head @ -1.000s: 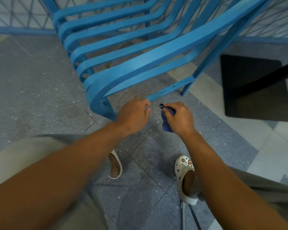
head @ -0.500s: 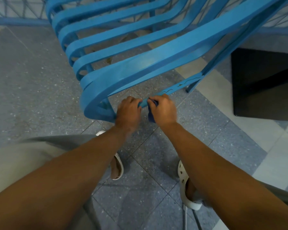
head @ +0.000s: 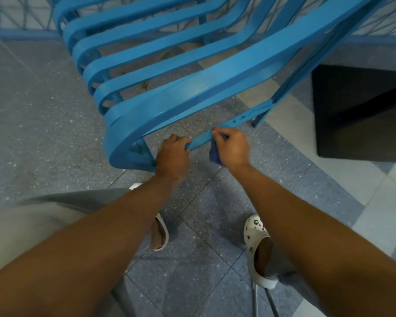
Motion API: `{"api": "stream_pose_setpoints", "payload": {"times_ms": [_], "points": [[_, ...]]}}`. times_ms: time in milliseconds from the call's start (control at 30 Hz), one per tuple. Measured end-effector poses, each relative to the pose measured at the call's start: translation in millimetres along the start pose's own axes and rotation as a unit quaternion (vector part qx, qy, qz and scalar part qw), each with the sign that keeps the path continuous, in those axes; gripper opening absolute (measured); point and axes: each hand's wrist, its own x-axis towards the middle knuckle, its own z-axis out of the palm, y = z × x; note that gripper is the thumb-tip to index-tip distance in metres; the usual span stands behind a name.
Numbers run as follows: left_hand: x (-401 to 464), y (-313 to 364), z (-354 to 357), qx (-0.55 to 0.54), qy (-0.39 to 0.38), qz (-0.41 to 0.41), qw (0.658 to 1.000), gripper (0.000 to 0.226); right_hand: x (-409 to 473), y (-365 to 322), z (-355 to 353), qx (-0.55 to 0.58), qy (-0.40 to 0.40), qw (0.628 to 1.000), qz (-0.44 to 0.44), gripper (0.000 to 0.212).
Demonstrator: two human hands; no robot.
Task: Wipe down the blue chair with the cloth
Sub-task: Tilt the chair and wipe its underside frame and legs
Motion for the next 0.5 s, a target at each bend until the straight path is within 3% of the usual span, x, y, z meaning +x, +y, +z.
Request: {"api": "stream_pose_setpoints", "payload": {"times_ms": [167, 233, 367, 500], "points": [[1, 0, 2, 0.001, 0.004, -0.006, 1.0, 0.029, 1, 2, -4, -0.069, -0.083, 0.99, -0.093, 0.025], [2, -1, 1, -0.01, 0.001, -0.008, 1.0, 0.028, 21, 9, -21, -0.069, -0.076, 0.992, -0.068, 0.022], [3, -2, 0, -0.013, -0.001, -0.004, 1.0, 0.025, 51, 21, -45, -0.015, 0.035, 0.998, 0.054, 0.018], [4, 0, 2, -0.012, 0.004, -0.003, 1.0, 0.023, 21, 8, -11, 0.015, 0.006, 1.0, 0.026, 0.018]]}}
